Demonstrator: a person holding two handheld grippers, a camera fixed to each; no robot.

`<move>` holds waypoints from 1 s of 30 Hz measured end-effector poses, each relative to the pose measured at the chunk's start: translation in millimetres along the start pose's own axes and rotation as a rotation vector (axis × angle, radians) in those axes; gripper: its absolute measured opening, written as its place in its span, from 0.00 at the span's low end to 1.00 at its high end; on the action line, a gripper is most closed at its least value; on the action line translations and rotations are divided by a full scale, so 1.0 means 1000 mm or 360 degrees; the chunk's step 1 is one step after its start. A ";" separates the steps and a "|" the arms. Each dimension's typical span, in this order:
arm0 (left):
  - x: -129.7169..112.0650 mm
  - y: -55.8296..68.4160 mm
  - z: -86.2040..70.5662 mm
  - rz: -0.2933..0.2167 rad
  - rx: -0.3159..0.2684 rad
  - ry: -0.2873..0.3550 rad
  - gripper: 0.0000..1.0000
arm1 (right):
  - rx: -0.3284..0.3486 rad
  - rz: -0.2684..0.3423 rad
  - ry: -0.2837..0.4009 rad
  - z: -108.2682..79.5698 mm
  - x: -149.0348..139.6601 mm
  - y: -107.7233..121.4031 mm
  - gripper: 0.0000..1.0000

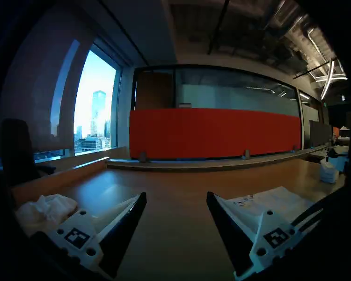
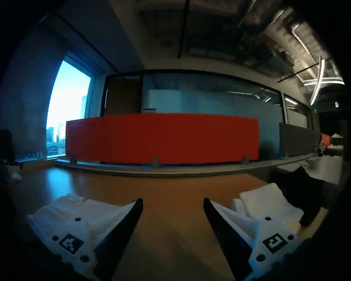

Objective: Fold towel

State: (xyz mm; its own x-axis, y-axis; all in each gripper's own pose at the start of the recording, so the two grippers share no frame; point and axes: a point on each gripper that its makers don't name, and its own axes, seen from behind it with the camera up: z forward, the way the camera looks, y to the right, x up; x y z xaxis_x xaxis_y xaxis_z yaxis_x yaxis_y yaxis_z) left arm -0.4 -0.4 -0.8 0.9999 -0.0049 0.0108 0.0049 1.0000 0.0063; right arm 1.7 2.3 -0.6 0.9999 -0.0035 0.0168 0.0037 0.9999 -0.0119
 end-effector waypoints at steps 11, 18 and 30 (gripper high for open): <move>0.064 -0.002 -0.002 -0.0010 -0.0007 -0.0011 0.96 | -0.0001 -0.0006 -0.0020 -0.004 0.059 -0.003 1.00; 0.129 0.001 -0.005 0.0017 -0.0030 -0.0013 0.96 | -0.0007 -0.0012 -0.0010 -0.011 0.124 -0.005 1.00; 0.202 -0.002 -0.015 0.0036 -0.0053 -0.0035 0.95 | -0.0015 -0.0049 0.0010 -0.021 0.211 -0.005 1.00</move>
State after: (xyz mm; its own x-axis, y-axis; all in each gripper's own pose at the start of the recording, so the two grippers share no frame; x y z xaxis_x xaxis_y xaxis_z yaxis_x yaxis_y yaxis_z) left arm 201.4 -3.3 -13.9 0.9993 0.0181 0.0324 -0.0172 0.9995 -0.0275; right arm 212.9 -3.4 -18.4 0.9993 -0.0344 0.0109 0.0346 0.9992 -0.0209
